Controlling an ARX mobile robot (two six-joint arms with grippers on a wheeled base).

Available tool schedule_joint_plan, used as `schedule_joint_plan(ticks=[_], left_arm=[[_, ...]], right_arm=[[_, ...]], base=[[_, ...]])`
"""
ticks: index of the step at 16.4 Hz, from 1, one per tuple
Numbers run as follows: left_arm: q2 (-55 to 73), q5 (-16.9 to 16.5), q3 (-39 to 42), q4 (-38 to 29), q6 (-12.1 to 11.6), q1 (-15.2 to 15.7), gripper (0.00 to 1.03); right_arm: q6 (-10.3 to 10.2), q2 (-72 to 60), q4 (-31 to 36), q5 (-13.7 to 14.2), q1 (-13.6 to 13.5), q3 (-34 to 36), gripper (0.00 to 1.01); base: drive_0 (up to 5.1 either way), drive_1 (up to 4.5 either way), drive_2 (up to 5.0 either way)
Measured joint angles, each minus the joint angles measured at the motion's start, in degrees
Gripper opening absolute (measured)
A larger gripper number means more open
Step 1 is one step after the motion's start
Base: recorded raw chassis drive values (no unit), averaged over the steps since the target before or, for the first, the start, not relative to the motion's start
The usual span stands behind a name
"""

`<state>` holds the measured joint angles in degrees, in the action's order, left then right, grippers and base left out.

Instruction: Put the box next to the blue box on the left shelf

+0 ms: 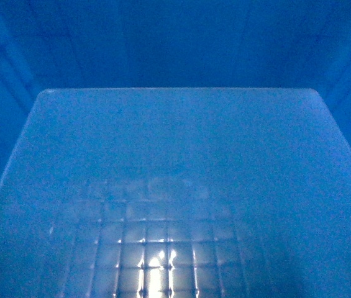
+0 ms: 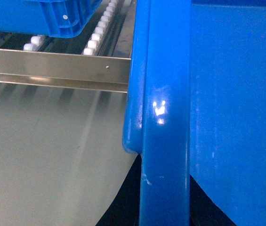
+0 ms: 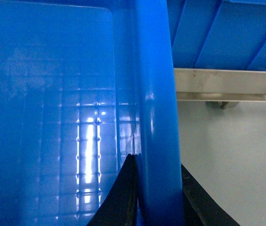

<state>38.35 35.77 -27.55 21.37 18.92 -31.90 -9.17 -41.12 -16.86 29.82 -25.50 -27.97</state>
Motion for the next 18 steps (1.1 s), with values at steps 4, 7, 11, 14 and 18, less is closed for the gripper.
schedule_joint_plan(ticks=[4, 7, 11, 14, 18], left_arm=[[0.11, -0.02, 0.00, -0.04, -0.02, 0.00, 0.08], [0.11, -0.02, 0.00, 0.00, 0.00, 0.00, 0.08], [0.15, -0.02, 0.00, 0.15, 0.04, 0.00, 0.08], [0.17, 0.00, 0.00, 0.02, 0.02, 0.00, 0.08], [0.22, 0.00, 0.00, 0.04, -0.04, 0.00, 0.08]], right_arm=[[0.00, -0.02, -0.07, -0.07, 0.00, 0.00, 0.12], [0.00, -0.02, -0.07, -0.02, 0.00, 0.00, 0.12], [0.02, -0.02, -0.11, -0.02, -0.02, 0.00, 0.12], [0.00, -0.37, 0.02, -0.09, 0.00, 0.00, 0.12], [0.00, -0.37, 0.04, -0.07, 0.00, 0.00, 0.12]], base=[[0.0, 4.35, -4.3], [0.0, 4.35, -4.3], [0.1, 4.38, -4.3], [0.0, 4.38, -4.3], [0.0, 2.19, -2.1]])
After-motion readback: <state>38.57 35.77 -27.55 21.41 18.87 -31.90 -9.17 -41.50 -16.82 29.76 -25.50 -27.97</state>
